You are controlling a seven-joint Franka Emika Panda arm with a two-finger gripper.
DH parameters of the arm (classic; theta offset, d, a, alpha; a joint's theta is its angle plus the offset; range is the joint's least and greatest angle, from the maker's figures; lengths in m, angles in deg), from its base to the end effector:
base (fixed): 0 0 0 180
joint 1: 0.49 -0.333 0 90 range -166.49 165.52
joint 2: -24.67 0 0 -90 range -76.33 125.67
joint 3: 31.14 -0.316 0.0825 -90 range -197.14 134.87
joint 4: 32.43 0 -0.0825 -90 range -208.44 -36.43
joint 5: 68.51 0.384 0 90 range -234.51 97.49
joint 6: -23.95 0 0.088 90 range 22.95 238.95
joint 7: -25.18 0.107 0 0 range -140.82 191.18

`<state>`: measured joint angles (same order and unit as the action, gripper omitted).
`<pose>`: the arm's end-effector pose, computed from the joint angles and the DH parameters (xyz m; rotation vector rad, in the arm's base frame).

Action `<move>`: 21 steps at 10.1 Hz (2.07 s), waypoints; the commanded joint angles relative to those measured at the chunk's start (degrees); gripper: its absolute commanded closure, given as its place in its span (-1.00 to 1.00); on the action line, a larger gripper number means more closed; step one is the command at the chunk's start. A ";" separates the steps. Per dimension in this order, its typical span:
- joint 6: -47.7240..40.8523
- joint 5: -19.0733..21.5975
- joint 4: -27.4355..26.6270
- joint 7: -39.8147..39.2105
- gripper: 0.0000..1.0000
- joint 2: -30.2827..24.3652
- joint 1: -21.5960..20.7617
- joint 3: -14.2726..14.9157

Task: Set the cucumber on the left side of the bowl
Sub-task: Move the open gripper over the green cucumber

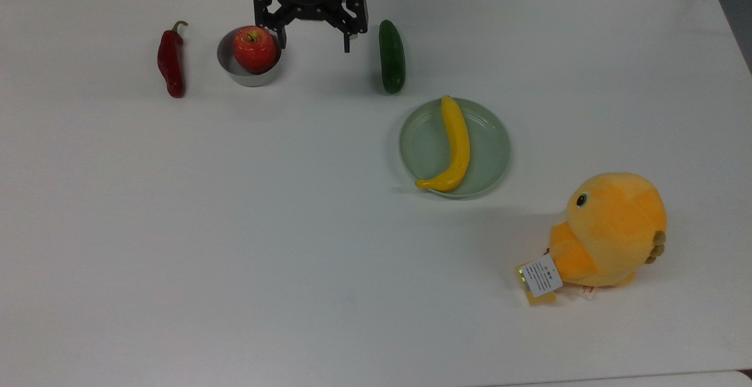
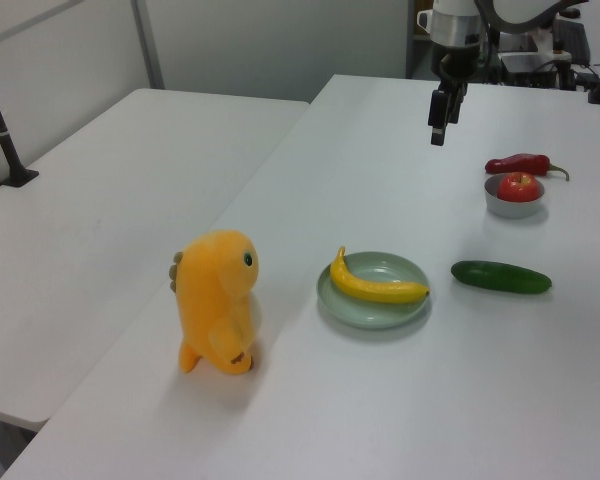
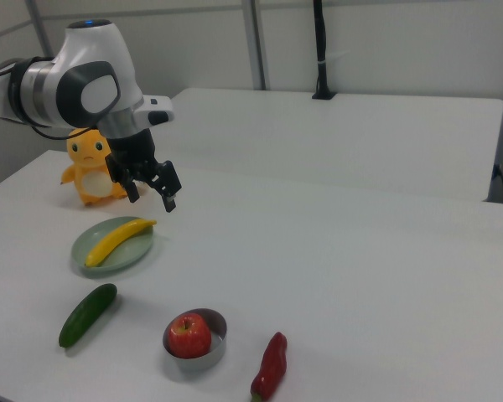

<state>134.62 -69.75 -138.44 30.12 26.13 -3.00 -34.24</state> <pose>0.5728 0.0545 0.5083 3.1263 0.0292 0.0898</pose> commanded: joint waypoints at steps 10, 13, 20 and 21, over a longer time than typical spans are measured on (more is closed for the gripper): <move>-1.69 1.16 -4.54 -1.34 -1.00 -1.72 -0.12 -3.91; -1.08 1.16 -11.91 -1.34 -1.00 -5.40 -0.56 -7.69; 10.93 1.51 -29.67 -0.29 -1.00 -9.02 -4.25 -10.60; 14.71 1.51 -30.39 1.19 -1.00 -6.59 -4.17 -11.74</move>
<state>142.64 -69.73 -165.17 29.99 18.40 -7.05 -44.31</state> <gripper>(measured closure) 0.000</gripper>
